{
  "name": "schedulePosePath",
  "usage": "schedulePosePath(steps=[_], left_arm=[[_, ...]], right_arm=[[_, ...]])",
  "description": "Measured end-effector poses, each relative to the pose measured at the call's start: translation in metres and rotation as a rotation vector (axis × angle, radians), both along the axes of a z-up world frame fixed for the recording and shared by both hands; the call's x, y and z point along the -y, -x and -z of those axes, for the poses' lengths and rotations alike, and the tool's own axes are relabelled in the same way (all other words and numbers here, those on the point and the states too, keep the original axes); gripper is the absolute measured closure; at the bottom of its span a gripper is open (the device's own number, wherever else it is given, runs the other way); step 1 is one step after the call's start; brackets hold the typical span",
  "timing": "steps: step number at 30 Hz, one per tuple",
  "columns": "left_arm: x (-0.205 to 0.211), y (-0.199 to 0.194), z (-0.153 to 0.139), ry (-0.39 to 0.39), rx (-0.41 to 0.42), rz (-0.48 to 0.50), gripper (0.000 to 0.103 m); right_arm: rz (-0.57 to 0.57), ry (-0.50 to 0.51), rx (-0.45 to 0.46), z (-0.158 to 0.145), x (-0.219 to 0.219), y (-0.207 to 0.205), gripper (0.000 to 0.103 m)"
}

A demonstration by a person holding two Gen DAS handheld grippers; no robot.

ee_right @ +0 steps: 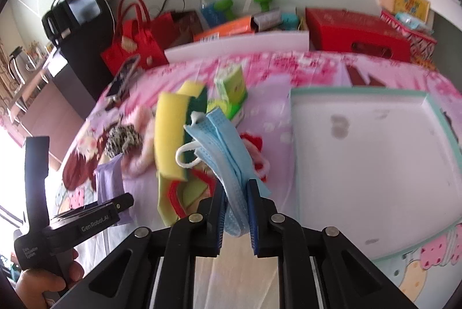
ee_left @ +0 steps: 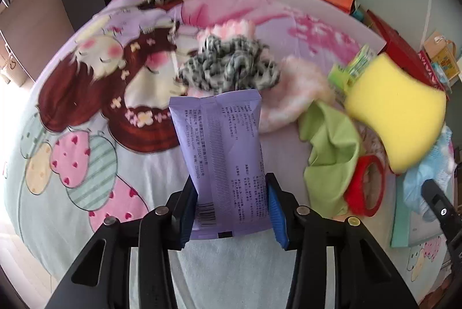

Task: Organize soft objects
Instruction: 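Grasp the blue face mask with the right tool while the left tool grasps the purple packet, then lift the mask with the right tool while the left tool releases the purple packet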

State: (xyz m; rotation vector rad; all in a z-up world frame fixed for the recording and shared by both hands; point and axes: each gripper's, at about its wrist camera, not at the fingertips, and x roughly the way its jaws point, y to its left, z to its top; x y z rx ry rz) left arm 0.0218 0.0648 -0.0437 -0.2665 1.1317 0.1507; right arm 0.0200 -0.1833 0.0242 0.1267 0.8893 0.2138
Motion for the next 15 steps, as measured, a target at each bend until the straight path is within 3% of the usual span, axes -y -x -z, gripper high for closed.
schedulePosePath(steps=[7,15], left_arm=[[0.001,0.010,-0.028,-0.031,0.094,-0.008,0.057],[0.003,0.004,-0.028,-0.049,0.096,-0.017,0.057]], right_arm=[[0.039,-0.031,0.113,-0.029,0.014,0.009,0.088],[0.077,-0.058,0.190,-0.046,0.027,0.017,0.088]])
